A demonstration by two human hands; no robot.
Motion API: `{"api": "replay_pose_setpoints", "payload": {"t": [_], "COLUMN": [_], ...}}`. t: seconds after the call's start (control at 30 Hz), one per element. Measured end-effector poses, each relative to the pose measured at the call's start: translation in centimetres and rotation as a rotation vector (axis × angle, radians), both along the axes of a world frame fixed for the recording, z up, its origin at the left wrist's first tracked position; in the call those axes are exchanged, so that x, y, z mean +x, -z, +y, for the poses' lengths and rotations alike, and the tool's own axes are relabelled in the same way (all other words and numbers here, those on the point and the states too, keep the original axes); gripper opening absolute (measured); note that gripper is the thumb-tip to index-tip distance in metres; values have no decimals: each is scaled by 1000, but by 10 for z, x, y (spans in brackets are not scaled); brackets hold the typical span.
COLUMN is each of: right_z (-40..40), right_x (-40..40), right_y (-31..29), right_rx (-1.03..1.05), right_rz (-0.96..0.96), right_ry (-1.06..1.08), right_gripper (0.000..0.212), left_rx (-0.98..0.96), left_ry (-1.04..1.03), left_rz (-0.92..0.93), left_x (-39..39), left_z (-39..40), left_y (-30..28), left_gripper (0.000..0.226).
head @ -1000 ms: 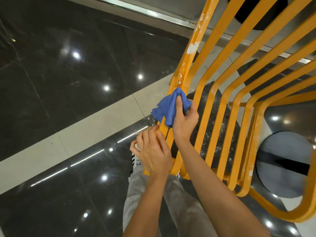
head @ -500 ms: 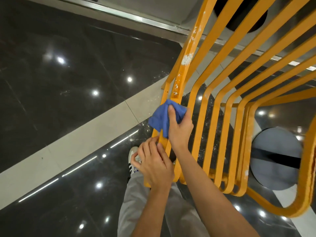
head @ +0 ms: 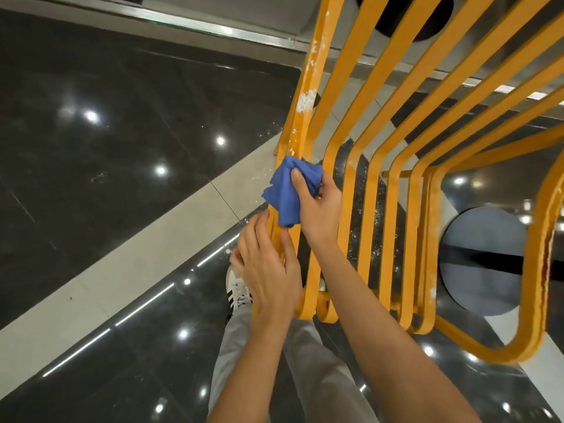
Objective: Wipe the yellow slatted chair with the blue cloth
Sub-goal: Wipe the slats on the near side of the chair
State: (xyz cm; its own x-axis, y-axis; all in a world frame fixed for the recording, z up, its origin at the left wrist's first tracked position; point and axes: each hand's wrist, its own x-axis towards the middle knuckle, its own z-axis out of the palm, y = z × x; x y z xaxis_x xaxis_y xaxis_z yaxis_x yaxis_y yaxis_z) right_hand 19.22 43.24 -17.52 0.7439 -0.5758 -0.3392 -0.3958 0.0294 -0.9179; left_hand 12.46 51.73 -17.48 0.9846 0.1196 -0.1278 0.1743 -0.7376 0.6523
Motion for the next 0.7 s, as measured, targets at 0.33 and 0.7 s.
{"api": "replay_pose_setpoints", "payload": {"t": [0.33,0.7], "right_z": [-2,-5], "right_x": [42,51], "right_y": [-1,4], "right_rx": [-378,-305], "right_rz": [43,-1], "right_ry": [-101,74], "right_gripper": [48,24], "left_rx": [418,408], "left_ry": [222,201], "left_rz": [0,48], "left_x": [21,21], "left_z": [-10,-14], "left_y": [23,18], "left_gripper": [64,56]}}
